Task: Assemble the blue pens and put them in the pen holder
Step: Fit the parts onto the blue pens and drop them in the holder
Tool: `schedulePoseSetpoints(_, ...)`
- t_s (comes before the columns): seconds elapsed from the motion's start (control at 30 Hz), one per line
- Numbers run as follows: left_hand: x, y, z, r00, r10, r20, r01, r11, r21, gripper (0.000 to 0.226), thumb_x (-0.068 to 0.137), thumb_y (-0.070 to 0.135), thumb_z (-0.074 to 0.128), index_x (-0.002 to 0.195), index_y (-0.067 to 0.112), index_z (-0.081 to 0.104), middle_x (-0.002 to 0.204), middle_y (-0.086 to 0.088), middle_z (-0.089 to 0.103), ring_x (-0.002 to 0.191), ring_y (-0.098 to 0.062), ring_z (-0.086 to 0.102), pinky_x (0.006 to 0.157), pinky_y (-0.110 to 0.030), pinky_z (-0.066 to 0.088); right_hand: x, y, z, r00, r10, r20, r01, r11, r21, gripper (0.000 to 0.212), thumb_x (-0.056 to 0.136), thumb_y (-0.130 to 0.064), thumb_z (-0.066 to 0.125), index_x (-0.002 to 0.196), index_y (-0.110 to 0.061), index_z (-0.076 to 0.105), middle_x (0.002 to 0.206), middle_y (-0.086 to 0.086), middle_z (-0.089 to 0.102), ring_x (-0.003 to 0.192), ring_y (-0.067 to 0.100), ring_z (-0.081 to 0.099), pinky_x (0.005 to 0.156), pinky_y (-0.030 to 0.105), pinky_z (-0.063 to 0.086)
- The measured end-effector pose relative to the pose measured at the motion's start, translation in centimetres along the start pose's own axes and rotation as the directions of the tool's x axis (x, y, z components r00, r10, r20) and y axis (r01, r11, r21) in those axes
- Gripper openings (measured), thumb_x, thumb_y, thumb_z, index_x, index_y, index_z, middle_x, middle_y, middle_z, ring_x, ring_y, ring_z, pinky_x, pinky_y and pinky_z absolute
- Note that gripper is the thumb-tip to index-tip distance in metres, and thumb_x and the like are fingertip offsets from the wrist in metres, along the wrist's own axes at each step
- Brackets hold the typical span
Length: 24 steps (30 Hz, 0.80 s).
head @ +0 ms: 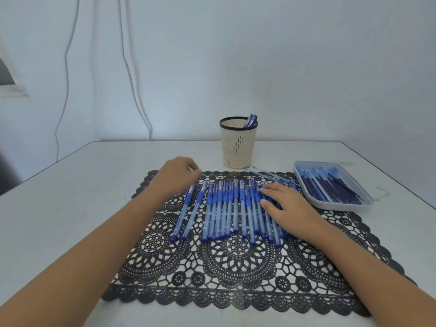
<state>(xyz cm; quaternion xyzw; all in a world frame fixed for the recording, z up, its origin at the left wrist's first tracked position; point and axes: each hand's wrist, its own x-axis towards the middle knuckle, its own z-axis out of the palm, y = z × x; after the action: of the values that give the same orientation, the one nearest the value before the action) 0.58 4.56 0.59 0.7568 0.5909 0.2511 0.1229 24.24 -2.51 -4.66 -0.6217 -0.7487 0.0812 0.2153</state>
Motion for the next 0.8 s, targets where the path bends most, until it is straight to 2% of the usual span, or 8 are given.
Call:
schedulePoseSetpoints(0.2,-3.6,-2.0,1.3,0.994,-0.1,0.046,0.093,0.987,0.132,0.026,0.089,0.041,0.051,0.096,0.016,0.056,0.088,0.004,0.057,0.083,-0.015,0.055,0.067,-0.028,0.04,0.0,-0.2,-0.1,1.0,0.002,0.012,-0.002,1.0,-0.019,0.045,0.098,-0.034,0.039,0.14,-0.02,0.039,0.148,-0.005,0.033,0.137,0.009,0.025,0.113,0.028,0.016)
schedulePoseSetpoints(0.3,-3.5,-1.9,1.5,0.995,-0.076,0.066,0.059,0.971,0.231,0.023,0.088,0.031,0.052,0.079,0.009,0.05,0.072,-0.005,0.053,0.065,-0.02,0.047,0.055,-0.027,0.035,0.1,-0.3,-0.1,1.0,-0.001,0.012,0.001,1.0,-0.024,0.044,0.098,-0.033,0.039,0.14,-0.02,0.039,0.148,-0.004,0.033,0.137,0.01,0.026,0.113,0.029,0.016)
schedulePoseSetpoints(0.37,-3.4,-1.9,1.6,0.996,-0.053,0.066,0.032,0.957,0.288,0.026,0.088,0.027,0.051,0.069,0.01,0.047,0.06,-0.003,0.046,0.055,-0.017,0.04,0.049,-0.024,0.033,0.1,-0.3,0.0,1.0,-0.005,0.014,0.005,1.0,-0.017,0.044,0.098,-0.033,0.039,0.139,-0.02,0.04,0.148,-0.004,0.034,0.136,0.01,0.027,0.112,0.029,0.017)
schedulePoseSetpoints(0.4,-3.3,-2.0,1.7,0.997,-0.049,0.062,0.027,0.951,0.309,0.026,0.089,0.026,0.05,0.069,0.009,0.05,0.06,-0.003,0.049,0.055,-0.017,0.043,0.051,-0.025,0.038,0.1,-0.3,0.0,1.0,-0.005,0.016,0.005,1.0,-0.016,0.044,0.098,-0.033,0.039,0.139,-0.019,0.04,0.148,-0.004,0.034,0.136,0.01,0.027,0.112,0.028,0.017)
schedulePoseSetpoints(0.5,-3.5,-2.2,1.8,0.999,-0.047,0.023,0.038,0.95,0.309,0.026,0.094,0.029,0.044,0.091,0.007,0.057,0.084,-0.005,0.062,0.075,-0.019,0.057,0.069,-0.033,0.049,-0.1,-0.3,-0.3,1.0,-0.014,0.001,0.014,1.0,0.015,0.042,0.098,-0.034,0.037,0.137,-0.02,0.045,0.146,-0.004,0.037,0.134,0.009,0.031,0.108,0.022,0.02)
schedulePoseSetpoints(0.63,-4.7,-1.2,1.4,0.99,0.124,-0.073,-0.102,0.961,0.259,0.027,0.098,0.029,0.037,0.109,0.01,0.053,0.098,-0.003,0.058,0.082,-0.018,0.055,0.073,-0.031,0.045,-0.2,-0.6,-0.9,0.996,-0.02,-0.089,0.032,0.991,0.13,0.036,0.098,-0.031,0.038,0.127,-0.019,0.055,0.133,-0.006,0.051,0.116,0.002,0.042,0.093,0.014,0.024)
schedulePoseSetpoints(0.73,-5.8,0.1,1.3,0.944,0.329,-0.034,-0.317,0.929,0.192,0.03,0.098,0.028,0.036,0.12,0.014,0.05,0.108,0.0,0.052,0.085,-0.014,0.054,0.073,-0.023,0.041,-0.4,-1.2,-1.3,0.976,-0.052,-0.21,0.088,0.983,0.164,0.033,0.097,-0.028,0.043,0.127,-0.02,0.055,0.129,-0.005,0.054,0.113,0.002,0.043,0.095,0.017,0.027)
schedulePoseSetpoints(0.8,-6.3,0.7,1.7,0.902,0.433,-0.006,-0.425,0.889,0.172,0.03,0.098,0.029,0.037,0.121,0.016,0.05,0.103,0.004,0.048,0.08,-0.012,0.054,0.072,-0.023,0.043,-0.8,-2.2,-1.6,0.958,-0.147,-0.245,0.184,0.973,0.137,0.036,0.095,-0.028,0.047,0.13,-0.022,0.052,0.123,-0.012,0.052,0.11,-0.003,0.041,0.095,0.015,0.027)
